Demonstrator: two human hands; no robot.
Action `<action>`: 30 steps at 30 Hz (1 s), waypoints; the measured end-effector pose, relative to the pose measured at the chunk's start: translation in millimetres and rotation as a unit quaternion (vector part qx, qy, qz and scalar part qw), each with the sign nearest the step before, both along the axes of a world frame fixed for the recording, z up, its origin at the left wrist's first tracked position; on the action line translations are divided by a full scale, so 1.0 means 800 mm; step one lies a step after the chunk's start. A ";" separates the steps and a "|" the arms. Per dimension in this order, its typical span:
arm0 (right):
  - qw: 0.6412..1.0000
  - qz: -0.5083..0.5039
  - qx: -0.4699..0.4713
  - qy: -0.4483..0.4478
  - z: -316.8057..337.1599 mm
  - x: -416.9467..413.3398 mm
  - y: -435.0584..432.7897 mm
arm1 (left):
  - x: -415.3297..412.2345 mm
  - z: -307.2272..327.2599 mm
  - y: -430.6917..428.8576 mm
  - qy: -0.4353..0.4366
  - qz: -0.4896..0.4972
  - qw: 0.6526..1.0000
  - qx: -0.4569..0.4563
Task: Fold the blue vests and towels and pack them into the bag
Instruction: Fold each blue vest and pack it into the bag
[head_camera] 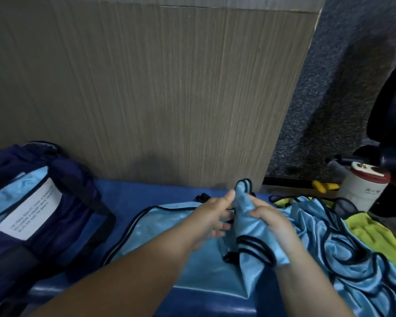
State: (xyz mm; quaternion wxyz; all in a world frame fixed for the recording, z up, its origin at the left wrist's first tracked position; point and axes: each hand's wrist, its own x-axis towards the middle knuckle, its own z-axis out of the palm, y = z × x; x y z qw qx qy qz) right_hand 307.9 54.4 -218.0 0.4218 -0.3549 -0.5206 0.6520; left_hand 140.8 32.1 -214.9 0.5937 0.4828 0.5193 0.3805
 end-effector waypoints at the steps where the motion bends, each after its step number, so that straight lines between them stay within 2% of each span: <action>1: 1.000 0.007 0.015 -0.011 -0.001 -0.014 -0.008 | -0.002 0.003 0.001 -0.024 -0.005 0.999 -0.021; 4: 0.996 0.082 -0.002 0.035 -0.007 -0.052 -0.037 | -0.014 0.001 0.003 -0.022 0.016 0.999 -0.030; 6: 0.994 0.104 0.000 0.038 -0.016 -0.061 -0.038 | -0.026 -0.003 0.006 -0.012 0.073 0.997 -0.028; 10: 0.999 0.012 -0.028 0.019 -0.019 -0.065 -0.023 | -0.060 -0.003 0.010 -0.058 0.173 0.981 -0.061; 11: 0.999 -0.015 -0.030 -0.014 -0.022 -0.063 -0.020 | -0.070 -0.002 0.009 -0.068 0.189 0.977 -0.073; 13: 0.988 -0.049 -0.005 -0.149 -0.031 -0.059 -0.013 | -0.094 0.000 0.004 -0.068 0.217 0.969 -0.095; 15: 0.962 -0.029 0.033 -0.268 -0.043 -0.057 -0.011 | -0.119 -0.002 -0.001 -0.064 0.228 0.966 -0.106; 19: 0.878 0.055 0.159 -0.448 -0.063 -0.069 -0.018 | -0.164 -0.013 -0.009 -0.039 0.231 0.963 -0.131; 20: 0.860 0.067 0.178 -0.474 -0.064 -0.072 -0.020 | -0.173 -0.017 -0.009 -0.028 0.227 0.964 -0.135; 24: 0.833 0.088 0.215 -0.502 -0.060 -0.082 -0.031 | -0.198 -0.028 -0.016 0.035 0.211 0.969 -0.120; 28: 0.801 0.122 0.236 -0.536 -0.065 -0.087 -0.037 | -0.219 -0.052 -0.020 0.149 0.184 0.969 -0.075; 30: 0.792 0.124 0.247 -0.544 -0.068 -0.087 -0.037 | -0.224 -0.058 -0.023 0.229 0.187 0.955 -0.036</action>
